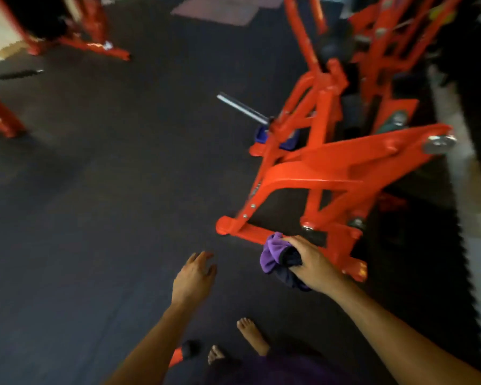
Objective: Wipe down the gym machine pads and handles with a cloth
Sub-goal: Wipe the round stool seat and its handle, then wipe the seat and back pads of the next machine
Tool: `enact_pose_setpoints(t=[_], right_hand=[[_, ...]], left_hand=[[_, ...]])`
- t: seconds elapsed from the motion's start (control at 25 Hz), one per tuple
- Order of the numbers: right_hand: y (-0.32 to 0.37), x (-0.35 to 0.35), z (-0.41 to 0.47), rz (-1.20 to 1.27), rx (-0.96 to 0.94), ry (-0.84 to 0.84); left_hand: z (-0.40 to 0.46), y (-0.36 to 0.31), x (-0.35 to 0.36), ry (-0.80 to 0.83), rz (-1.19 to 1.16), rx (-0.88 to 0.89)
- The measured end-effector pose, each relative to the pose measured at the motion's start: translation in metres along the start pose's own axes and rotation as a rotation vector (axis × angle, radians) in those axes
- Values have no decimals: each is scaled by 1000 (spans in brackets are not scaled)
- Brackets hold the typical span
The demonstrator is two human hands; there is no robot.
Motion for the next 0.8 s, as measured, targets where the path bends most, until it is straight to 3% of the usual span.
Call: enact_pose_setpoints(t=[0.28,0.4,0.52,0.68,0.8], right_hand=[[-90,-55,-108,125,358,-327],[-124,-77,-129,142,467,-323],[-167,-106,-136,404,547,-373],[-230,-145,-165,691,670,-572],[-268,-184,-206,851,648,-733]], left_hand=[[28,-122,58,215,-14,361],[29,-179,87,294,-48,488],[39,-230,121,329,-128,542],[57,-311,193,496,-84,641],[76,-389,246,581,-83,786]])
Point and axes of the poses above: each hand's wrist, its own z-axis towards the middle knuckle, its own x-axis out of the palm, y = z × x, the point moved 5 cm from there along z, towards the middle knuckle, and after that the axes turned 8 degrees about x, right-handed, at the moved point
